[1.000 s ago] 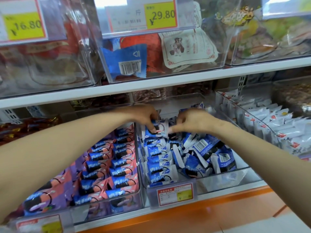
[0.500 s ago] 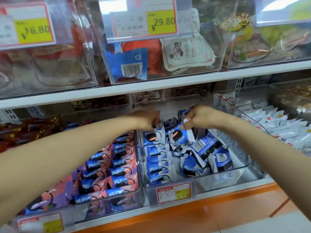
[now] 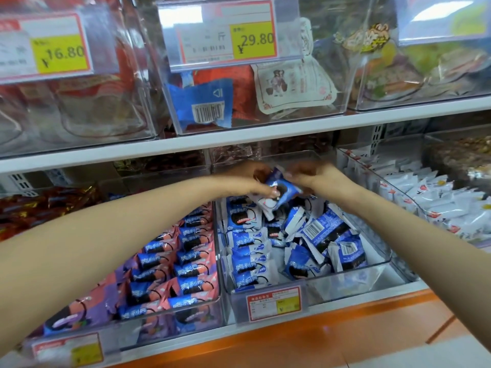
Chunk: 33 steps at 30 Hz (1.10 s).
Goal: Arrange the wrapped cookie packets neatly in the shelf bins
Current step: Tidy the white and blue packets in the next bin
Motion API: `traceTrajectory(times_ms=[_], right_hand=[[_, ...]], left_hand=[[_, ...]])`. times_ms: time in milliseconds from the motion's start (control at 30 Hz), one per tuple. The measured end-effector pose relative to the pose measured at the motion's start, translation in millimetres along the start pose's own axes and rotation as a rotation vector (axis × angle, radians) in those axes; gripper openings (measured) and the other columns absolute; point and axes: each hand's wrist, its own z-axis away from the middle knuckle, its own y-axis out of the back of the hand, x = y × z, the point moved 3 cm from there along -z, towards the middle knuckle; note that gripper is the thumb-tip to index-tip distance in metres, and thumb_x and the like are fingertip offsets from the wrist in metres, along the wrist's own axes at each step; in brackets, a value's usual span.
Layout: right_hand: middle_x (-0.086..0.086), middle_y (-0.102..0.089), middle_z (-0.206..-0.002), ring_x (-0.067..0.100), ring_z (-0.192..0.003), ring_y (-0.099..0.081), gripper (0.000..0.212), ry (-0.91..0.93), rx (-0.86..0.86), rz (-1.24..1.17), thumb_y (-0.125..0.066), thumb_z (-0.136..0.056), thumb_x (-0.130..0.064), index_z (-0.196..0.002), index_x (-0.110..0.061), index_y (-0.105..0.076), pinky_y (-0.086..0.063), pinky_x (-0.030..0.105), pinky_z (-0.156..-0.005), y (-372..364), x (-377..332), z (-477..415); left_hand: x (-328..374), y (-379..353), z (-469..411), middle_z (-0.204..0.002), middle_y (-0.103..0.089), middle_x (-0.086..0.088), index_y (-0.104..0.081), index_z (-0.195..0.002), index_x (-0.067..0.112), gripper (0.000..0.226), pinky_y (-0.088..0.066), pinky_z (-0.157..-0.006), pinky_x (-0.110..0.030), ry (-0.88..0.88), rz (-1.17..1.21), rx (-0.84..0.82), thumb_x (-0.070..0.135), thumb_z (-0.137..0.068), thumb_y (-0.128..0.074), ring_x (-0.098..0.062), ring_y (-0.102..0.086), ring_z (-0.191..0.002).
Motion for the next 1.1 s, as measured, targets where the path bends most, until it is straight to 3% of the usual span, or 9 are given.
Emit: traceTrajectory(times_ms=[67, 167, 300, 367, 500, 633, 800, 900, 1100], right_hand=[[0.002, -0.068, -0.087, 0.017, -0.072, -0.065, 0.023, -0.015, -0.027, -0.062, -0.069, -0.080, -0.030, -0.096, -0.016, -0.060, -0.052, 0.020, -0.069, -0.5, 1.0, -1.4], [0.001, -0.068, -0.098, 0.015, -0.086, -0.066, 0.042, -0.019, -0.044, 0.107, -0.075, -0.072, -0.037, -0.106, -0.015, -0.062, -0.052, 0.026, -0.079, 6.1, 6.9, -7.2], [0.002, -0.071, -0.099, 0.014, -0.092, -0.065, 0.018, 0.040, -0.126, 0.376, -0.074, -0.080, -0.017, -0.098, -0.017, -0.070, -0.046, 0.013, -0.075, 13.4, 15.3, -9.1], [0.000, -0.070, -0.103, 0.007, -0.088, -0.063, 0.025, 0.063, -0.258, 0.516, -0.064, -0.084, -0.002, -0.102, -0.019, -0.070, -0.043, 0.004, -0.068, 4.4, 16.6, -3.8], [-0.008, -0.065, -0.118, 0.010, -0.100, -0.056, 0.047, 0.177, -0.329, 0.971, -0.054, -0.083, 0.003, -0.110, -0.032, -0.068, -0.040, 0.021, -0.080, -16.7, 23.2, -4.8], [-0.006, -0.066, -0.116, 0.015, -0.111, -0.052, 0.037, 0.200, -0.334, 1.169, -0.068, -0.081, -0.014, -0.110, -0.037, -0.068, -0.034, 0.030, -0.097, -22.1, 27.3, -9.3], [-0.010, -0.068, -0.110, 0.012, -0.108, -0.054, 0.023, 0.254, -0.304, 1.197, -0.066, -0.085, -0.023, -0.105, -0.033, -0.070, -0.030, 0.025, -0.088, -26.6, 23.4, -11.9], [-0.008, -0.070, -0.104, 0.012, -0.098, -0.059, 0.020, 0.234, -0.247, 1.111, -0.066, -0.085, -0.034, -0.104, -0.030, -0.071, -0.034, 0.022, -0.076, -20.6, 17.9, -12.9], [-0.001, -0.064, -0.095, 0.015, -0.086, -0.059, 0.027, 0.049, -0.074, 0.601, -0.068, -0.085, -0.033, -0.106, -0.015, -0.068, -0.043, 0.015, -0.066, 8.6, 1.6, -9.3]], left_hand=[[3.0, 8.9, 4.3, -0.103, -0.060, 0.004, -0.049, -0.123, 0.012, 0.046, -0.051, -0.076, -0.014, -0.011, 0.151, 0.180, 0.017, -0.082, -0.069, -0.002, -0.059, -0.078], [2.7, 16.8, 11.8, -0.120, -0.057, -0.010, -0.039, -0.131, 0.011, 0.064, -0.059, -0.067, -0.025, 0.012, 0.400, 0.247, 0.007, -0.077, -0.072, -0.012, -0.068, -0.069], [0.8, 9.3, 14.5, -0.140, -0.044, -0.007, -0.036, -0.141, 0.012, 0.069, -0.041, -0.087, -0.017, 0.103, -0.171, 0.074, 0.020, -0.082, -0.070, -0.018, -0.055, -0.111], [-8.7, 0.2, 13.7, -0.140, -0.043, -0.009, -0.032, -0.142, 0.008, 0.074, -0.039, -0.096, -0.022, 0.174, -0.337, -0.021, 0.025, -0.081, -0.071, -0.021, -0.049, -0.117], [-17.0, -8.3, 9.3, -0.114, -0.057, -0.016, -0.039, -0.128, 0.013, 0.063, -0.048, -0.068, -0.035, 0.135, -0.431, -0.072, 0.010, -0.075, -0.073, -0.022, -0.055, -0.080], [-16.9, -11.7, 11.4, -0.075, -0.048, 0.003, -0.049, -0.113, 0.012, 0.043, -0.030, -0.047, -0.024, 0.088, -0.561, -0.083, 0.016, -0.078, -0.073, -0.010, -0.040, -0.058], [-23.2, -11.1, 10.8, -0.086, -0.048, 0.003, -0.052, -0.099, 0.015, 0.037, -0.037, -0.065, -0.028, 0.051, -0.655, -0.043, 0.029, -0.075, -0.076, -0.017, -0.045, -0.077], [-23.9, -8.5, 9.3, -0.078, -0.048, 0.005, -0.049, -0.094, 0.018, 0.037, -0.036, -0.062, -0.029, 0.027, -0.670, -0.056, 0.029, -0.073, -0.078, -0.017, -0.046, -0.074], [-25.6, -0.8, 10.3, -0.076, -0.052, 0.010, -0.053, -0.084, 0.020, 0.024, -0.037, -0.059, -0.024, 0.073, -0.683, -0.028, 0.030, -0.077, -0.074, -0.014, -0.050, -0.076]])
